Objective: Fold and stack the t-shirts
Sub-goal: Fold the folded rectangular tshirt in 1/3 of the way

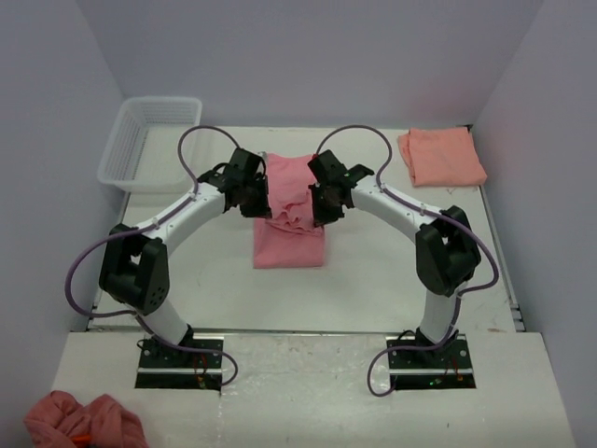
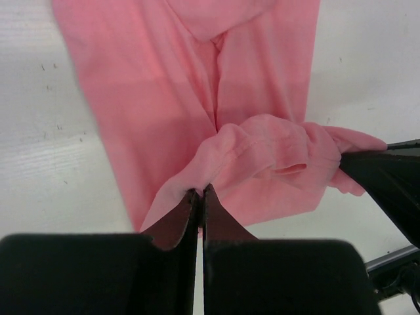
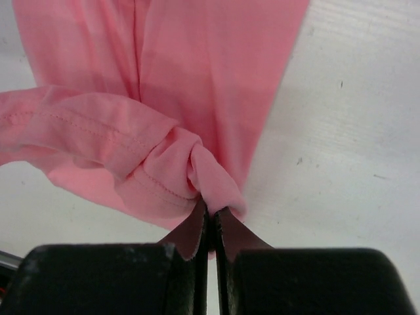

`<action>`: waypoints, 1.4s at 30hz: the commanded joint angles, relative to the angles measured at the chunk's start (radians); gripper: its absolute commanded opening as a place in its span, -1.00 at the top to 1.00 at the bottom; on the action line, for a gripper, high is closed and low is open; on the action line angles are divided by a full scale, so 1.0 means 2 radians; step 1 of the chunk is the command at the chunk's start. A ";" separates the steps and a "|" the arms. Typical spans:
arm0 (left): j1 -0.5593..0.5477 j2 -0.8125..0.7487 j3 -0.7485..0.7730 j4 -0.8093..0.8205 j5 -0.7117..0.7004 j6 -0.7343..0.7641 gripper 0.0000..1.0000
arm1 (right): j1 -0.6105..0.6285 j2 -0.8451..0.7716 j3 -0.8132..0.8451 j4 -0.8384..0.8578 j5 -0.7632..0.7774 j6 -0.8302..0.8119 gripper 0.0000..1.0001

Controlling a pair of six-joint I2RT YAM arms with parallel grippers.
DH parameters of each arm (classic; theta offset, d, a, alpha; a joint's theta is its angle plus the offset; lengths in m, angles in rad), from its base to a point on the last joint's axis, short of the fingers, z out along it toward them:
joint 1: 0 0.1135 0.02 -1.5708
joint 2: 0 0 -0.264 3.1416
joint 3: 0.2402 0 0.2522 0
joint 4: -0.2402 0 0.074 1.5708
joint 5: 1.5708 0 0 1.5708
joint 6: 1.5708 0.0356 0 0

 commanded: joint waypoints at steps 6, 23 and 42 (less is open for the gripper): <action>0.025 0.020 0.023 0.031 -0.021 0.012 1.00 | -0.029 0.066 0.080 -0.025 -0.055 -0.064 1.00; 0.038 0.044 0.011 0.048 -0.051 0.018 1.00 | -0.035 0.112 0.136 -0.037 -0.080 -0.075 0.88; 0.001 -0.080 -0.021 0.172 -0.192 0.091 -0.74 | -0.043 0.070 0.215 -0.067 0.067 -0.104 -0.44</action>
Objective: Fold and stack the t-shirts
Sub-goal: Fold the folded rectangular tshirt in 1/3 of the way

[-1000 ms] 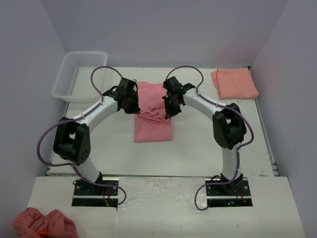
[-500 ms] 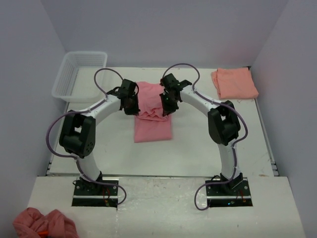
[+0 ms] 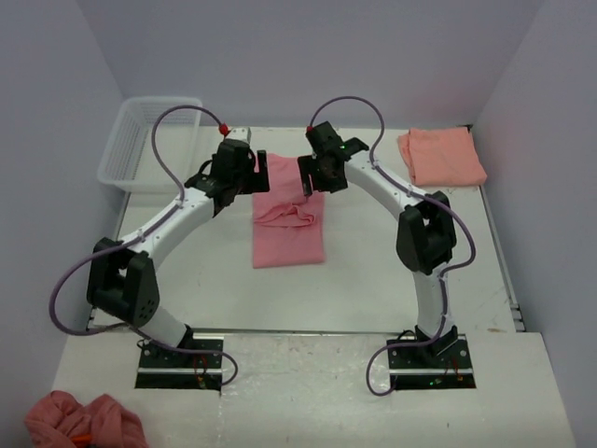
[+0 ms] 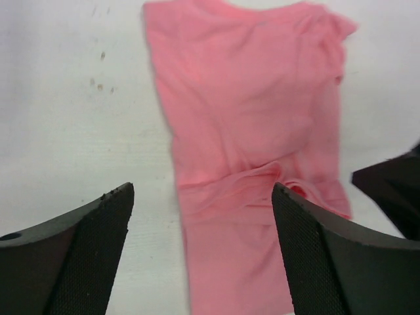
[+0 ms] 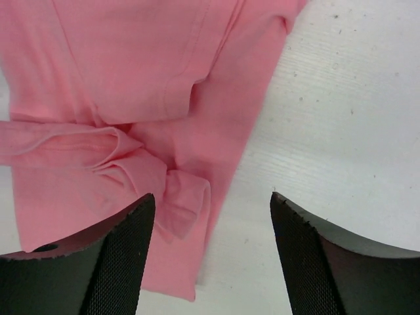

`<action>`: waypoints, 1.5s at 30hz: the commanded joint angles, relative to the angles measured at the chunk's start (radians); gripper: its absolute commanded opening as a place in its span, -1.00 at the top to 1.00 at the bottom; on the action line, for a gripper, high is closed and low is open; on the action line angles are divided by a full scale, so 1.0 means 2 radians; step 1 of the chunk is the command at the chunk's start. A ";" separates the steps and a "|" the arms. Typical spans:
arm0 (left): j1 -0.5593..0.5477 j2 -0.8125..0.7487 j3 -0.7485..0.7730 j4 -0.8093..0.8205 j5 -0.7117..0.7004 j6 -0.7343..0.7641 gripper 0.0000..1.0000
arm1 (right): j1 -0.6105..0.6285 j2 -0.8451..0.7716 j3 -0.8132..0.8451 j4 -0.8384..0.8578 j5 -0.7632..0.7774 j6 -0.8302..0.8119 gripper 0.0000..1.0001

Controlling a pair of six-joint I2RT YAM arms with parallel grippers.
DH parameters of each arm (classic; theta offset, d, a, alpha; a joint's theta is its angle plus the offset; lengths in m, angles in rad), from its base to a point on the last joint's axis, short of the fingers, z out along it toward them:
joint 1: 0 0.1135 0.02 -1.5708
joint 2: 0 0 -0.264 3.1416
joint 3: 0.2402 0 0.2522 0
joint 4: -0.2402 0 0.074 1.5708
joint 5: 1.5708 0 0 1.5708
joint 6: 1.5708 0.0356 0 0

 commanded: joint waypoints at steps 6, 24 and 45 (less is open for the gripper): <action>-0.058 -0.068 -0.026 -0.008 0.075 -0.013 1.00 | 0.006 -0.168 -0.189 0.080 -0.068 0.036 1.00; -0.080 -0.106 -0.102 -0.036 0.027 -0.086 1.00 | 0.054 -0.017 -0.119 0.095 -0.125 0.047 1.00; -0.081 -0.230 -0.163 -0.087 0.050 -0.083 1.00 | -0.041 0.196 0.323 -0.040 -0.127 0.011 1.00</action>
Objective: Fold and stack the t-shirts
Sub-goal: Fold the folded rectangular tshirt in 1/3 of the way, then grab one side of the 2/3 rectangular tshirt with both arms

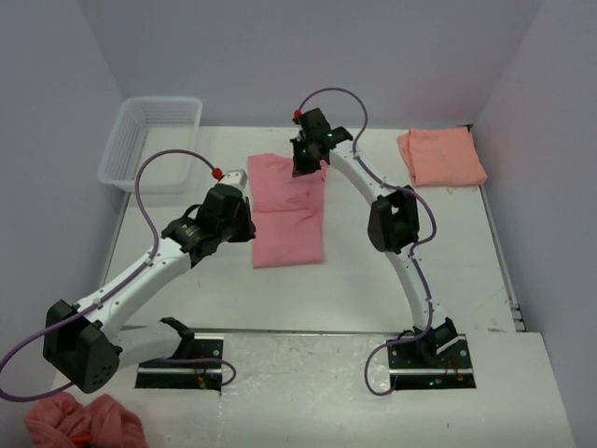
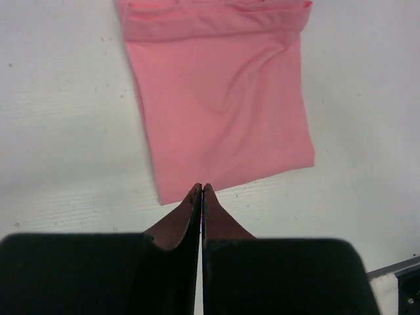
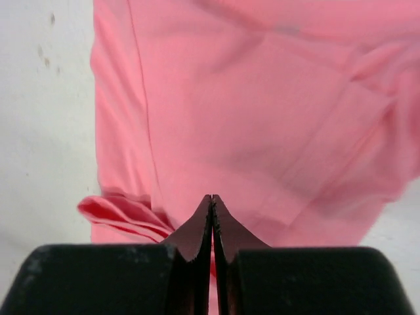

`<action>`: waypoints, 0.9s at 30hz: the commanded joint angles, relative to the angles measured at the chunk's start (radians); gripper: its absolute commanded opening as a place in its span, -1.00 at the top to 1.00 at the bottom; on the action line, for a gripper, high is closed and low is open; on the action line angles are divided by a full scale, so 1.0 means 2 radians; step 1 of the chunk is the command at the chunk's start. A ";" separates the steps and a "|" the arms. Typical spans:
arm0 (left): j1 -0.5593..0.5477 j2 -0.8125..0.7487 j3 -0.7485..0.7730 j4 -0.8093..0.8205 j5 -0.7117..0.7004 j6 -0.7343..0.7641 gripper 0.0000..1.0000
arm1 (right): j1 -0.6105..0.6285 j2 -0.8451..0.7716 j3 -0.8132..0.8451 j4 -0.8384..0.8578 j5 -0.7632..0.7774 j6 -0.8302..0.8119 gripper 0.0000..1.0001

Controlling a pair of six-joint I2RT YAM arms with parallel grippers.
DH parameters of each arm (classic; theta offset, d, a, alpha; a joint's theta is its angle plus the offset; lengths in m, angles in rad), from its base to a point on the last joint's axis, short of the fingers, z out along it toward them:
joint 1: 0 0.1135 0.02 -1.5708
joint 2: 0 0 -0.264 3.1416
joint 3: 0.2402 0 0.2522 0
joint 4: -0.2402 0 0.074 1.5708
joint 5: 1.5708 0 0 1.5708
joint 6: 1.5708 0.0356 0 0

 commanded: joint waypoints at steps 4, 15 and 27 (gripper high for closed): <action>-0.003 0.005 -0.020 -0.004 0.009 0.002 1.00 | -0.035 -0.102 0.017 -0.017 0.003 -0.041 0.91; -0.003 0.128 0.030 0.071 0.010 0.010 1.00 | 0.002 -0.362 -0.437 0.097 -0.022 0.009 1.00; 0.039 0.282 0.169 0.093 0.110 0.037 1.00 | 0.009 -0.319 -0.527 0.185 -0.092 0.048 1.00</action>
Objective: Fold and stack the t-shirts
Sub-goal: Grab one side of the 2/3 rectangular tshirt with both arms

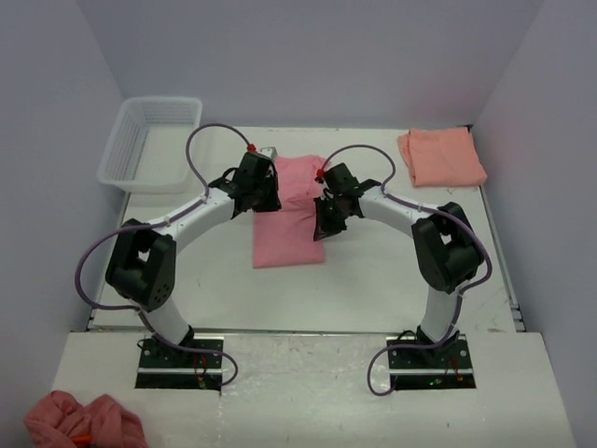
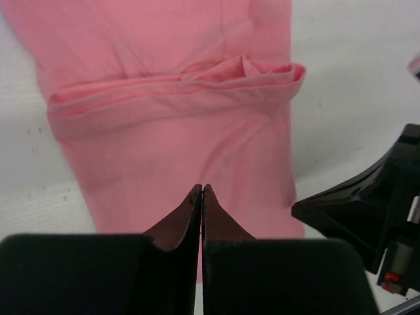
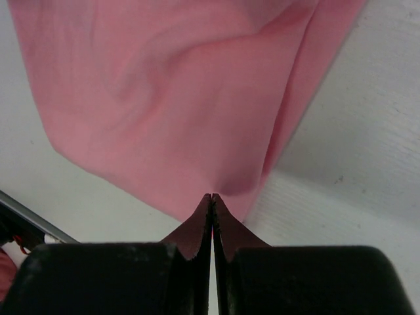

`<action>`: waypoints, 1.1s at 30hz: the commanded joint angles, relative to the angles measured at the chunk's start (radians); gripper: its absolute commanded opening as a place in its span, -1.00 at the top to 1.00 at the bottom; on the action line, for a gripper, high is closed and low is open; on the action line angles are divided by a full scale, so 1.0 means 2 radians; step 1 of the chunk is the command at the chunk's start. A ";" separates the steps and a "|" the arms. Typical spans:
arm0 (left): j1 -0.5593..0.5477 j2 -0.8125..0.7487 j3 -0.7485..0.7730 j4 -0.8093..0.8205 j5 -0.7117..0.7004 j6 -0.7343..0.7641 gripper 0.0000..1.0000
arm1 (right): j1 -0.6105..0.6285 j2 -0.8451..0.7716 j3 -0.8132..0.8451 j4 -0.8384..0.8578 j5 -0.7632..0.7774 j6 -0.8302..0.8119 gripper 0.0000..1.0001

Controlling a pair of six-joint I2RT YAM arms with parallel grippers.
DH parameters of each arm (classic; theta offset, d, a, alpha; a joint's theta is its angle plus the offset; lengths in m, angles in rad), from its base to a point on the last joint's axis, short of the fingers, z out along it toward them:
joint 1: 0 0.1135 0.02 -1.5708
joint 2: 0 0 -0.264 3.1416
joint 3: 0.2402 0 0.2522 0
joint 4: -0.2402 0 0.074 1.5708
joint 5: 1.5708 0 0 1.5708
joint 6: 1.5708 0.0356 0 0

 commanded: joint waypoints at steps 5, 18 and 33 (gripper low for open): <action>0.029 0.073 0.047 0.058 0.098 0.016 1.00 | 0.006 0.030 0.053 0.029 -0.027 0.012 1.00; 0.040 0.157 0.059 0.157 0.262 -0.014 1.00 | 0.021 0.044 0.041 0.039 -0.026 0.024 1.00; 0.079 0.251 0.103 0.209 0.304 -0.039 1.00 | 0.037 0.051 0.019 0.036 -0.003 0.042 1.00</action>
